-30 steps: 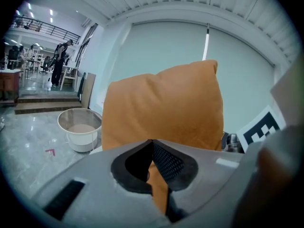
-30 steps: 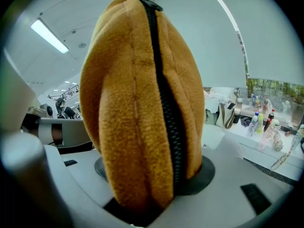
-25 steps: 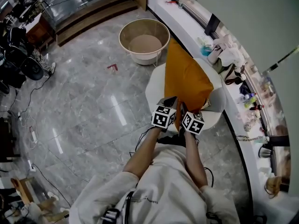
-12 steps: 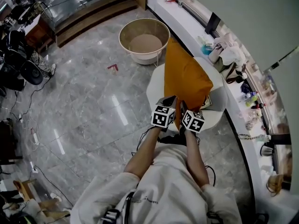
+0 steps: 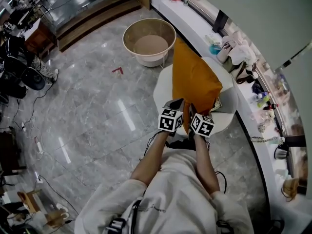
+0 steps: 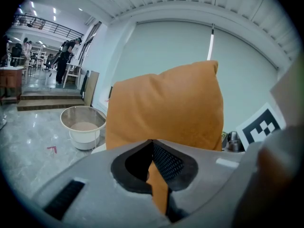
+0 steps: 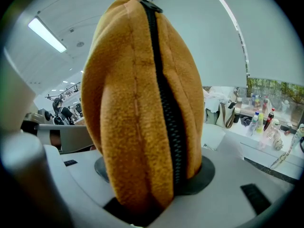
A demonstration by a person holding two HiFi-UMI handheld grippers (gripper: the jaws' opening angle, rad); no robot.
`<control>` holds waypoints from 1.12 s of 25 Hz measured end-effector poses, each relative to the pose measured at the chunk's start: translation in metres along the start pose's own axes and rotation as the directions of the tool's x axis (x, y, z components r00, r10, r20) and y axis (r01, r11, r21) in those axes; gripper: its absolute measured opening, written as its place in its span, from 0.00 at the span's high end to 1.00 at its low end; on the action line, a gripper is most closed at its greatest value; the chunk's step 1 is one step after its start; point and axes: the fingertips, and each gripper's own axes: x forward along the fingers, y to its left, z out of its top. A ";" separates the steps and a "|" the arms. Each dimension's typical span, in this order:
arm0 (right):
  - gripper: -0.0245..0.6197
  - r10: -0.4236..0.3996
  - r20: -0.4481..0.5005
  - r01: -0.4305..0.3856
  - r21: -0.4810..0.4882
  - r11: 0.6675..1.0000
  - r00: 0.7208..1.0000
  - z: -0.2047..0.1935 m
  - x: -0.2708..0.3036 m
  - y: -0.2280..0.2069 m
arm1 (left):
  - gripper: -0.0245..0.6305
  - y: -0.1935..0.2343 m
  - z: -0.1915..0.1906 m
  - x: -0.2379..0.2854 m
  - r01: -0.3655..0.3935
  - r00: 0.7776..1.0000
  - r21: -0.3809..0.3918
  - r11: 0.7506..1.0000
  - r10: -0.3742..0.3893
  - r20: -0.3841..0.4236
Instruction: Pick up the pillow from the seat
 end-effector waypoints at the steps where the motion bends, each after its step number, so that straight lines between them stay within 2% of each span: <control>1: 0.61 -0.003 0.001 0.003 -0.001 1.000 1.000 0.000 0.000 -0.001 | 0.95 0.000 0.001 0.000 0.003 1.000 0.000 1.000 -0.003 0.001; 16: 0.61 -0.047 0.055 0.047 0.010 0.999 0.997 0.000 -0.013 -0.016 | 0.95 -0.018 -0.001 0.000 0.073 0.997 0.022 0.997 -0.073 -0.003; 28: 0.61 -0.053 0.046 0.053 -0.006 0.999 0.998 -0.004 -0.013 -0.019 | 0.95 -0.018 -0.006 0.001 0.060 0.998 0.023 0.998 -0.059 -0.016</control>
